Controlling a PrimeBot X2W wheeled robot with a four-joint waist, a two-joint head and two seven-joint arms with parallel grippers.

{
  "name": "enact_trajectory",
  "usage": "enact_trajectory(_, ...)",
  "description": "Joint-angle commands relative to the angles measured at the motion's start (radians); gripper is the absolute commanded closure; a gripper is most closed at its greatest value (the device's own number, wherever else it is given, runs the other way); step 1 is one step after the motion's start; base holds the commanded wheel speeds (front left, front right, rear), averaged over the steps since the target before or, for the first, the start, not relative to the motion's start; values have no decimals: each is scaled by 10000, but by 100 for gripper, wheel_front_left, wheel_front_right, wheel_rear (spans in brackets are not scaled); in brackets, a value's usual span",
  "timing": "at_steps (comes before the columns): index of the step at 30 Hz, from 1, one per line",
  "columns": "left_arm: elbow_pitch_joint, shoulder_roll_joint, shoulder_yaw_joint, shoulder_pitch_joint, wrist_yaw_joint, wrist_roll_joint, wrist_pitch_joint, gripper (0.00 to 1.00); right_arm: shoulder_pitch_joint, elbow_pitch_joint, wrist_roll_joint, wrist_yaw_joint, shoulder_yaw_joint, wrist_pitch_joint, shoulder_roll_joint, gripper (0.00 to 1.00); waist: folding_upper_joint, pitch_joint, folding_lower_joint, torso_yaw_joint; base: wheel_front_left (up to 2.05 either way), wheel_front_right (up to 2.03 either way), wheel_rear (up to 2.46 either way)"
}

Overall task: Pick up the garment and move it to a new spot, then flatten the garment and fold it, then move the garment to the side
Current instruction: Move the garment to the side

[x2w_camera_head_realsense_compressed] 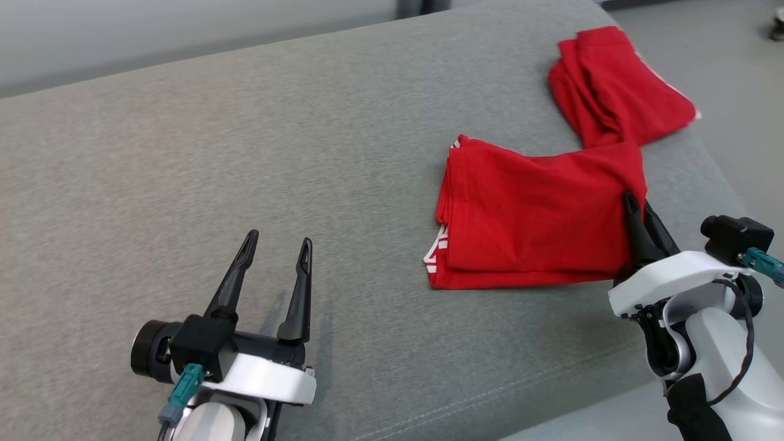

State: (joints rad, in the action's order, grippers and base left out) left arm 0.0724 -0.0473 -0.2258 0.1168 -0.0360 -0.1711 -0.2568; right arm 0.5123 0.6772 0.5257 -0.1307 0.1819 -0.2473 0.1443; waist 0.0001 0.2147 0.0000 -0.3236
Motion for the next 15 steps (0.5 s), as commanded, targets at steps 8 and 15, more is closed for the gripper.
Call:
enact_trajectory(8,-157,-29,216,912,155,341,-49,0,134,-416,-102,0,59,-145,38,100,-1,619,0,-835,0,0,0)
enact_trajectory(15,-140,-29,-5,1250,228,452,-49,0,1429,-648,-669,0,431,-145,643,100,-1,1269,0,-415,0,0,0)
